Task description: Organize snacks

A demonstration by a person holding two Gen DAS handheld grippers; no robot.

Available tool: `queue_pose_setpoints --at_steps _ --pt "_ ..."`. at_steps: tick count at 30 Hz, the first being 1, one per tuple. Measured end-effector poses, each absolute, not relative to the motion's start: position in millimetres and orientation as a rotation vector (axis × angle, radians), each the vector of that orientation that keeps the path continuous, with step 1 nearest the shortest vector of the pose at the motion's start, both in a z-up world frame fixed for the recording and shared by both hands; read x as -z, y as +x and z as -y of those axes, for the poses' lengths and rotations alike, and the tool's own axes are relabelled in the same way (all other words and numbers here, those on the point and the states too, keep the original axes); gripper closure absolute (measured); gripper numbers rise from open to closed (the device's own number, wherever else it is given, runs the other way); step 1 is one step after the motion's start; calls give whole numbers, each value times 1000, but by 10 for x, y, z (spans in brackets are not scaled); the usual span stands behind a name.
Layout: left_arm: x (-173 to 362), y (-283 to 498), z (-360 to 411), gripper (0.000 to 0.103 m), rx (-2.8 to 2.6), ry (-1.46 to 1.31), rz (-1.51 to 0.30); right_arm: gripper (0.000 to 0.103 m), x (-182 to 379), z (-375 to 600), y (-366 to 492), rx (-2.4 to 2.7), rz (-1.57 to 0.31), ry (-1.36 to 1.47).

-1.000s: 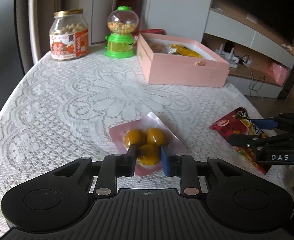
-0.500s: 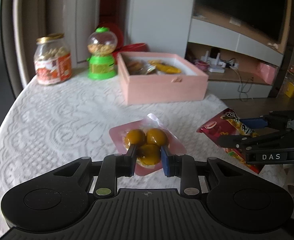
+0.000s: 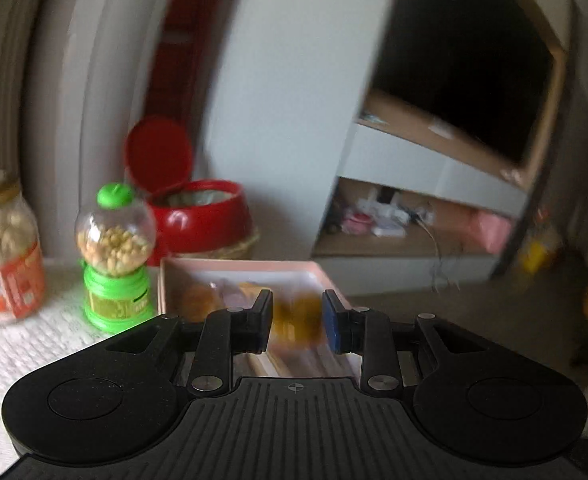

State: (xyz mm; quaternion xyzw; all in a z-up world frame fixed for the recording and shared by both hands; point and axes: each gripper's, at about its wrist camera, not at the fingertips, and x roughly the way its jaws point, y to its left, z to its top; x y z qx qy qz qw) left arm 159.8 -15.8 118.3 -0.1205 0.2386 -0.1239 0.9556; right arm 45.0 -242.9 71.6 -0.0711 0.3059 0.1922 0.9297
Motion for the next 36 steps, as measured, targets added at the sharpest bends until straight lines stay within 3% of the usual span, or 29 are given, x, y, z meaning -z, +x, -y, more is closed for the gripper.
queue_pose_setpoints --at_steps 5,10,11,13,15,20,29,34,36 --pt "-955 1299 -121 72 204 -356 -461 37 -766 2451 610 -378 -637 -149" --pt "-829 864 -236 71 184 -365 -521 37 -1370 2287 1167 -381 -479 -124" --pt "-820 833 -250 72 173 -364 -538 35 -1494 2231 1339 -386 -463 -96" --pt "-798 771 -265 72 138 -337 -567 21 -1683 2062 1761 -424 -468 -56" --pt "-753 758 -295 71 106 -297 -582 19 -1717 1891 2115 -420 -526 -62" --pt "-572 529 -436 72 64 -243 -652 19 -1405 1860 2214 -360 -633 -30" --pt "-252 -17 -202 71 40 -116 -725 19 -483 1992 1045 -379 -787 -36" --pt "-175 -48 63 43 44 -56 -710 19 -148 1944 721 -352 -824 -67" --pt "-156 -8 149 24 76 -29 -720 18 -99 1910 651 -328 -780 -97"
